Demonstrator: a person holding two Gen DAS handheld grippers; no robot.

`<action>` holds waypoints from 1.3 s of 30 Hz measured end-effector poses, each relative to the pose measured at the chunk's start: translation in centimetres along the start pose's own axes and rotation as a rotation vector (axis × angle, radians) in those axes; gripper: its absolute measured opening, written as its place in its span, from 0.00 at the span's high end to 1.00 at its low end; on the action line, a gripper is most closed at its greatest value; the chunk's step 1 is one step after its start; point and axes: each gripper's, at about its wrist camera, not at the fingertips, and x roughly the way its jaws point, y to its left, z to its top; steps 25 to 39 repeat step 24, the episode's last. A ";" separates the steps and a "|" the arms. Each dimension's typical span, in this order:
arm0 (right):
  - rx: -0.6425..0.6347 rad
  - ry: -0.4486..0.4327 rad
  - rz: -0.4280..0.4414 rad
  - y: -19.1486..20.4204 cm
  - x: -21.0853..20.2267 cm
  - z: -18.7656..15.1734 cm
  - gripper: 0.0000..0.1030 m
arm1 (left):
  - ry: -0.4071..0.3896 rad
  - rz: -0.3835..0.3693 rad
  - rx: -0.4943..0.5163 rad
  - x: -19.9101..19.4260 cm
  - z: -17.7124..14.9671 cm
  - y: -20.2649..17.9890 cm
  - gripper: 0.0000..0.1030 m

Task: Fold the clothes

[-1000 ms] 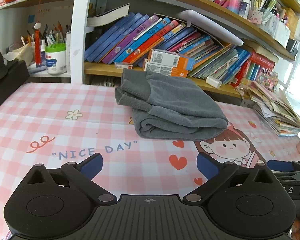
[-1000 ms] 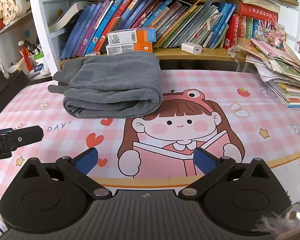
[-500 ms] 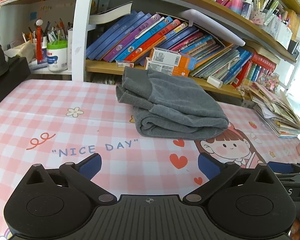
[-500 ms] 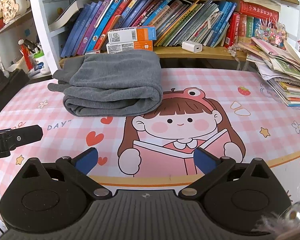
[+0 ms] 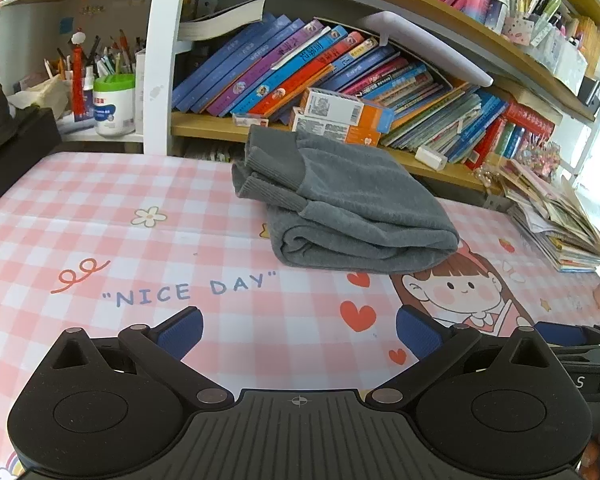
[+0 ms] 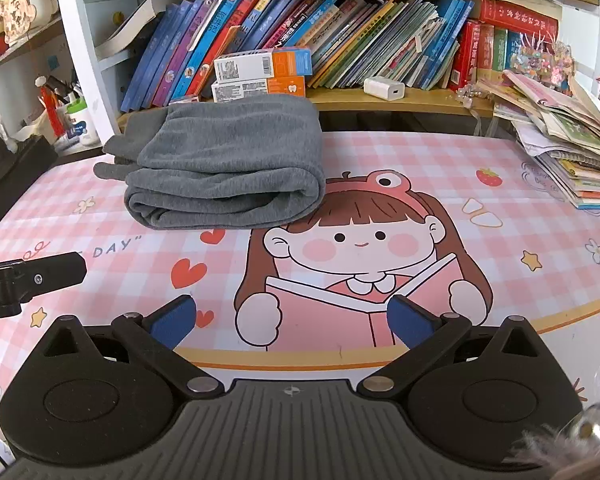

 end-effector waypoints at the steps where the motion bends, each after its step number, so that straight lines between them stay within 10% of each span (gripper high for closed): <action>1: 0.000 0.001 0.000 0.0 0.0 0.0 0.00 | 0.000 -0.001 -0.001 0.0 0.0 0.0 0.00; 39: -0.005 0.017 0.002 0.0 0.3 -0.1 0.00 | -0.013 -0.019 -0.025 -0.1 -0.2 0.3 0.00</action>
